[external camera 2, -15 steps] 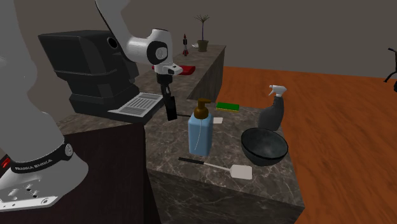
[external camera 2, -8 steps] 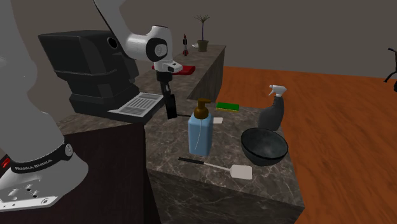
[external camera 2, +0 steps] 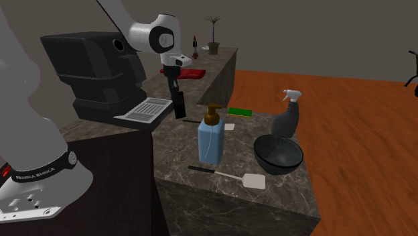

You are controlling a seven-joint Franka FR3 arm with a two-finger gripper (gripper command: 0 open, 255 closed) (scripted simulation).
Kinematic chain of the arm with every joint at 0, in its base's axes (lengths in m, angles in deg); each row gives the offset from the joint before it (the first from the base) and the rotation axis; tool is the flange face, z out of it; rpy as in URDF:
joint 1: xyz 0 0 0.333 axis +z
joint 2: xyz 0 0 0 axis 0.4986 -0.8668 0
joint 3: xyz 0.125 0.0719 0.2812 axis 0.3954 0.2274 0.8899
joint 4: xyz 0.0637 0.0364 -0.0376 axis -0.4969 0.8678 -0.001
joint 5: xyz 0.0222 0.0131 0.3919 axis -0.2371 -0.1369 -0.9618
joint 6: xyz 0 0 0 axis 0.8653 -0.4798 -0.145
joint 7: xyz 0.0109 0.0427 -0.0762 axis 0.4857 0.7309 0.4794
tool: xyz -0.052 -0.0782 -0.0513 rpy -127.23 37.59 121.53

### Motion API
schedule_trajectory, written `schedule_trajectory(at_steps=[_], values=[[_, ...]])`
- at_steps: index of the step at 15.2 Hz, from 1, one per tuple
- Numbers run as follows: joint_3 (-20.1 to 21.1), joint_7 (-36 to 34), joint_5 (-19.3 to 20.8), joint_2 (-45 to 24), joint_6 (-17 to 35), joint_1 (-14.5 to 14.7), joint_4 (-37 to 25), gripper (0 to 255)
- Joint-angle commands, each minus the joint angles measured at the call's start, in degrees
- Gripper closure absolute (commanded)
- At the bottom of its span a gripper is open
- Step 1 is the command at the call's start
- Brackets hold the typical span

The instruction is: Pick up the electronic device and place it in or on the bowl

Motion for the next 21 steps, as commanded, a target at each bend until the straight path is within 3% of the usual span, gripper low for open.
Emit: schedule_trajectory(at_steps=[1,21], values=[[0.38,0.92,-1.31,1.55,-1.35,-0.31,-0.02,255],[0.72,6.69,-9.52,13.49,-16.89,-0.97,-5.31,255]])
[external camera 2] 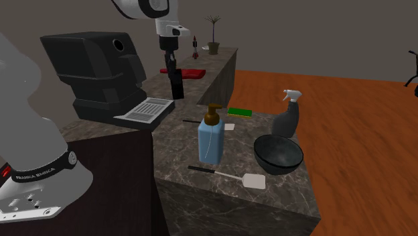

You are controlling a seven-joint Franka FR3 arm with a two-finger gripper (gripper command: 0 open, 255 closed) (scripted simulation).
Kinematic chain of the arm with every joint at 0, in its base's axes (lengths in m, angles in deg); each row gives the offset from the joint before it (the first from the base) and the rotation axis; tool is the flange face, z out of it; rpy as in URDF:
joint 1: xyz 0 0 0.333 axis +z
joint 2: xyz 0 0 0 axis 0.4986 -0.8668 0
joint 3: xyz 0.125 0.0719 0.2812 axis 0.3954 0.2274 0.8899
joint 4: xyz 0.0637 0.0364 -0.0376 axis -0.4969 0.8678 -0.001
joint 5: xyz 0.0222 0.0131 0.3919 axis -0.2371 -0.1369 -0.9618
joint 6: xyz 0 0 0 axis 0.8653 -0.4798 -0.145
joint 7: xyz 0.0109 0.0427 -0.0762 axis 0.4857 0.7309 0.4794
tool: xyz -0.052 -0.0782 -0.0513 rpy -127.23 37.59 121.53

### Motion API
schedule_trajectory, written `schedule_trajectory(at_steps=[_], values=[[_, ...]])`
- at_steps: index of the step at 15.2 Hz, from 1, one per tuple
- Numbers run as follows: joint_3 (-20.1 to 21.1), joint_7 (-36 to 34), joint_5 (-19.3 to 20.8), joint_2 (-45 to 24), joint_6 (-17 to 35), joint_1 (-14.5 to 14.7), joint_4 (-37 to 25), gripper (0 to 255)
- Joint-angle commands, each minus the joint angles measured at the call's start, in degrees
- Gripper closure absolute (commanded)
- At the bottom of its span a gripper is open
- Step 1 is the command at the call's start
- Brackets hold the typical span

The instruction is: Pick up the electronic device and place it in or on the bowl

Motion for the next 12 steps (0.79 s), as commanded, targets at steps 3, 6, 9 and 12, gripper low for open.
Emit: schedule_trajectory(at_steps=[3,6,9,12], values=[[-1.75,3.24,-0.24,0.97,-1.33,-1.39,-0.32,255],[-4.13,7.28,0.38,0.71,-2.01,-3.46,-1.07,255],[-6.4,11.07,1.23,-0.08,-2.76,-5.52,-2.41,255],[-8.56,14.63,2.22,-1.38,-3.59,-7.53,-4.34,255]])
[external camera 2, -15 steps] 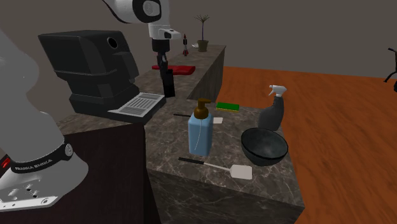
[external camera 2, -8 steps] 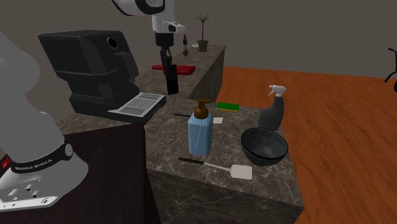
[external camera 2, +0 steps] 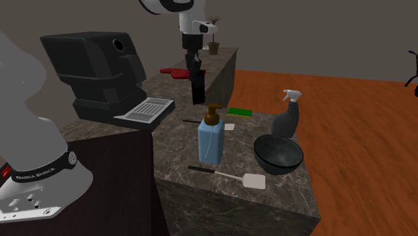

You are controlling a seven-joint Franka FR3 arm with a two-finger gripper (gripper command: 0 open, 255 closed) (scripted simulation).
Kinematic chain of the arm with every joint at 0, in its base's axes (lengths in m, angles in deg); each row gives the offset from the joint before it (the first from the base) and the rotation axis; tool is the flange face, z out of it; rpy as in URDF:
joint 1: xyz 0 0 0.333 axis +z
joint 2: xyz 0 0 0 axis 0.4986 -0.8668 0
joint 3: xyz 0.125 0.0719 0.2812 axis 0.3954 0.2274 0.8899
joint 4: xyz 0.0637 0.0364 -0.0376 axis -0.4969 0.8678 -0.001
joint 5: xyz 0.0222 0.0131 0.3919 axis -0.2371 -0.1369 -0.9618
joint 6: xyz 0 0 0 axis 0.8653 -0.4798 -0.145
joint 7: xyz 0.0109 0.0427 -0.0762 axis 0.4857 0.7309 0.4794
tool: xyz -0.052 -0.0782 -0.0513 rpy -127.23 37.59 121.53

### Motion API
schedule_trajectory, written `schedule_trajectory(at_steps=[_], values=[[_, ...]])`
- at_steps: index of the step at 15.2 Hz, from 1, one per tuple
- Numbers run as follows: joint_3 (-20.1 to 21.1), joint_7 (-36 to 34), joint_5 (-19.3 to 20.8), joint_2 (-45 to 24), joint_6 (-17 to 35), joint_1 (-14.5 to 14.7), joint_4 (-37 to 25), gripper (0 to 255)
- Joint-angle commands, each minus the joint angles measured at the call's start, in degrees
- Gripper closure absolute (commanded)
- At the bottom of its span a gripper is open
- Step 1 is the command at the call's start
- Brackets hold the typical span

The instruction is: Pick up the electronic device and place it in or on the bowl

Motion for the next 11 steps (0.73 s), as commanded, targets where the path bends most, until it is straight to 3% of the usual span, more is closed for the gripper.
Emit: schedule_trajectory(at_steps=[1,11], values=[[-1.36,2.23,0.81,-1.23,-1.07,-1.31,-2.16,255],[-7.38,12.62,4.22,-9.15,-4.97,-7.37,-13.52,255]])
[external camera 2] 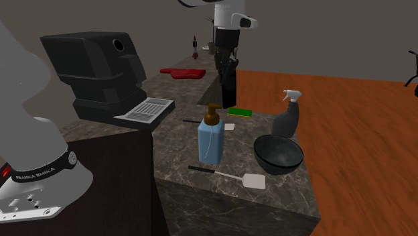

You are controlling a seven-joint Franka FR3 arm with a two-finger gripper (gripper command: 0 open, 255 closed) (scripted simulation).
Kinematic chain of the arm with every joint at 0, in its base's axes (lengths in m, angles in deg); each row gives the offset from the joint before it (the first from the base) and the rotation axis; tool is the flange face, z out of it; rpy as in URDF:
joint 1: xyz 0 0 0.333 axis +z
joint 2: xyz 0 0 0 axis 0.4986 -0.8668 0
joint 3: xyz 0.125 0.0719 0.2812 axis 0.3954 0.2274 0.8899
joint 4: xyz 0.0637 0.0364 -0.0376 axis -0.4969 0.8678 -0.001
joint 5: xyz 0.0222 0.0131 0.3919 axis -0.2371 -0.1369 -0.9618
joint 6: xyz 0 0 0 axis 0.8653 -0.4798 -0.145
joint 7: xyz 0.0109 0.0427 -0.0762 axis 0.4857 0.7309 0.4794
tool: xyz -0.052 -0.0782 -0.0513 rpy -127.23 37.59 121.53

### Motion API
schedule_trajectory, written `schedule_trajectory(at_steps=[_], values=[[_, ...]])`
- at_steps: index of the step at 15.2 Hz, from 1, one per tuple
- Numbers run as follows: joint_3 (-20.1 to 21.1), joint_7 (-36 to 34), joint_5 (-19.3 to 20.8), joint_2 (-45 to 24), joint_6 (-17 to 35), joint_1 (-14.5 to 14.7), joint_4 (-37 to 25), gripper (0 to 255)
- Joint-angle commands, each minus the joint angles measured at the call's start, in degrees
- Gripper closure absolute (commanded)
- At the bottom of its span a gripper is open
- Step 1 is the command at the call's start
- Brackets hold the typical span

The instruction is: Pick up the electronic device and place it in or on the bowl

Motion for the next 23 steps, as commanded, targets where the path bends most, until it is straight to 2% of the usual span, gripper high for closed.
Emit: schedule_trajectory(at_steps=[1,10,14,15,23], values=[[-1.14,2.1,0.72,-2.2,-0.56,-1.19,-2.7,255],[-5.04,10.09,3.0,-13.48,-6.61,-5.47,-19.91,255],[-6.4,13.37,3.78,-19.95,-10.52,-7.0,-30.31,255],[-6.94,14.76,4.08,-23.18,-12.59,-7.56,-35.63,255],[-7.1,14.48,4.38,-24.4,-7.08,-7.65,-31.31,255]])
